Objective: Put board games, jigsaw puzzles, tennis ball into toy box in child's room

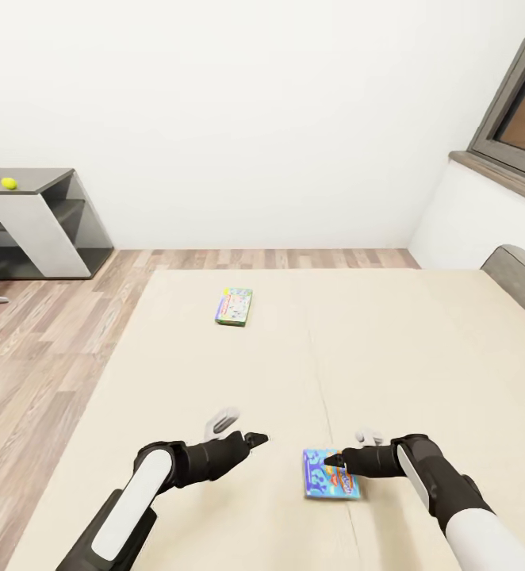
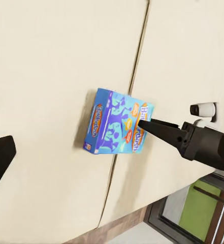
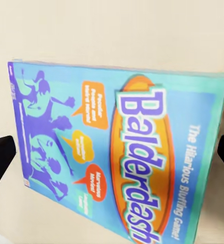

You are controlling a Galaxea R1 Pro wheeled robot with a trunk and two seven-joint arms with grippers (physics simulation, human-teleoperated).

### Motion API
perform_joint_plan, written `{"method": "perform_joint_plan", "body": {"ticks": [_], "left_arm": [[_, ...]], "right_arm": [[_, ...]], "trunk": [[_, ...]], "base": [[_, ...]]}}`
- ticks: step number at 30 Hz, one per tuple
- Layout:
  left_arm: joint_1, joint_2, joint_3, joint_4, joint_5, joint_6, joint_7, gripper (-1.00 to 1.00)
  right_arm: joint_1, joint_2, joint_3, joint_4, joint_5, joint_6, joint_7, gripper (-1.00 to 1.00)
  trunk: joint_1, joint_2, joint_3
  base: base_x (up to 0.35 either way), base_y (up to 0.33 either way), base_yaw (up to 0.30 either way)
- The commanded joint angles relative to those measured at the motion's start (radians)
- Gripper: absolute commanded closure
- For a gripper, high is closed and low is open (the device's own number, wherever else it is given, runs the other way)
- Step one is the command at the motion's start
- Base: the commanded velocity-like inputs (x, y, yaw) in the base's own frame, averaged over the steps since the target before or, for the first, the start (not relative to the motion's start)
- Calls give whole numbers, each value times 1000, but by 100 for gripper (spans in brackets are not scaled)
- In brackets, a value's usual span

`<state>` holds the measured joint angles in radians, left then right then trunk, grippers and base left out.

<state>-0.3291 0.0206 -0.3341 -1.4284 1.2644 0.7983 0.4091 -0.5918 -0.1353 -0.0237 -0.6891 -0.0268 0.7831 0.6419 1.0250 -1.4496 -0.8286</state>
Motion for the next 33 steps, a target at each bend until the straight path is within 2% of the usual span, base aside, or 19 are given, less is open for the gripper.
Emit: {"method": "perform_joint_plan", "body": {"ticks": [1,13,33], "left_arm": [[-1,1,-2,-1,10,-1,10,-100],[-1,1,-1,-1,10,-1,10,-100],[-1,2,0,0,10,-1,10,-100]], "right_arm": [[0,0,-2,-1,-4,8,1,-100],[0,0,-2,-1,-4,8,2,-100],[0,0,-1,-1,-4,8,3,-100]], "trunk": [[0,0,-1],[0,0,-1],[0,0,-1]], "base": [[0,271,0],[0,218,0],[0,28,0]]}}
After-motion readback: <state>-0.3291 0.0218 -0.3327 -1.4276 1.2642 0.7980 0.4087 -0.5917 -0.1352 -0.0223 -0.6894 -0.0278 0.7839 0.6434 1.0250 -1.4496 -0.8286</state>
